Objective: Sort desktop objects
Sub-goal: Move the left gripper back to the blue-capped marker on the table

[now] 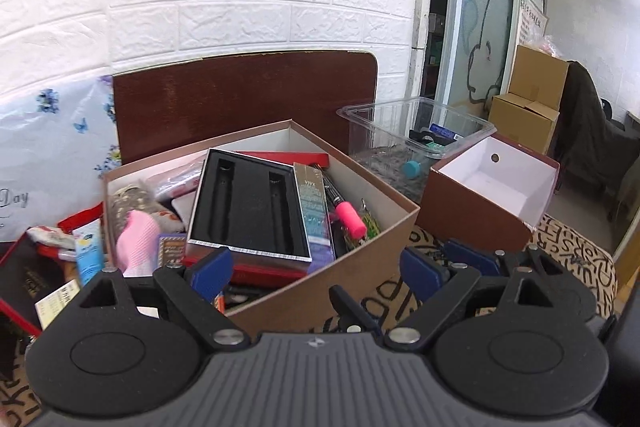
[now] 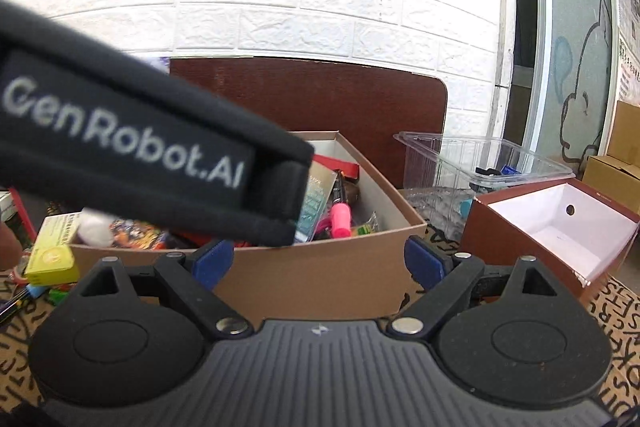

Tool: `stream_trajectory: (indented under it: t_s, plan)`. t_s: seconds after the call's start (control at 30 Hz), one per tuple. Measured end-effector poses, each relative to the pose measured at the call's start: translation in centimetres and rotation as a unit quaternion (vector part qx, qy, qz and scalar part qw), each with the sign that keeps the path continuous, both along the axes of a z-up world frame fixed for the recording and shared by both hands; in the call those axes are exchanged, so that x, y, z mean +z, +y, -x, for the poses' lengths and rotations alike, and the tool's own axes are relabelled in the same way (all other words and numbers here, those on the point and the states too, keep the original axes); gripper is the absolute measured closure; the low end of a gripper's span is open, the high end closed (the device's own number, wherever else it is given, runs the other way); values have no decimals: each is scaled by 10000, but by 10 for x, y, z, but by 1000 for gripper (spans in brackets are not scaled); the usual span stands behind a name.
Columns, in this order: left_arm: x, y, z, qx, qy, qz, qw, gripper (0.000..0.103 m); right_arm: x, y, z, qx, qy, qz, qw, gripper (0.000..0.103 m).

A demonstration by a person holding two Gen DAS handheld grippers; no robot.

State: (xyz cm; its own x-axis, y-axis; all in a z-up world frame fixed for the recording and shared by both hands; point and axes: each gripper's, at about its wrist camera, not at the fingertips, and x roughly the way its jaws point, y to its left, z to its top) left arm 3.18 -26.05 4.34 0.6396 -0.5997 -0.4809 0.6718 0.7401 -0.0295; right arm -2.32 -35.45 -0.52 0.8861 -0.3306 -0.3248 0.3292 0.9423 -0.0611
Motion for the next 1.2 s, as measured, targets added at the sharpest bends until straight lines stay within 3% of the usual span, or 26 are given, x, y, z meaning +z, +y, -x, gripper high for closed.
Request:
stream_trajectory:
  t_s: [0.4, 0.67, 0.87, 1.07, 1.2]
  plan:
    - [-18, 66, 40, 516, 89, -27, 9986, 10, -3, 44, 22, 569, 282, -80, 9979, 13]
    - [-44, 131, 57, 1065, 422, 78, 9934, 9, -21, 89, 20, 1233, 731, -60, 9897, 9]
    - [-62, 182, 63, 1599, 730, 201, 9842, 9, -37, 126, 17, 1680, 1053, 27, 9801, 9]
    - [-87, 222, 59, 2091, 1185, 409, 9698, 9, -63, 157, 10, 2141, 1580, -228, 9637, 9]
    - [-100, 238, 51, 2416, 1383, 373, 9598, 9, -80, 167, 4, 1960, 1783, -534, 9628, 9]
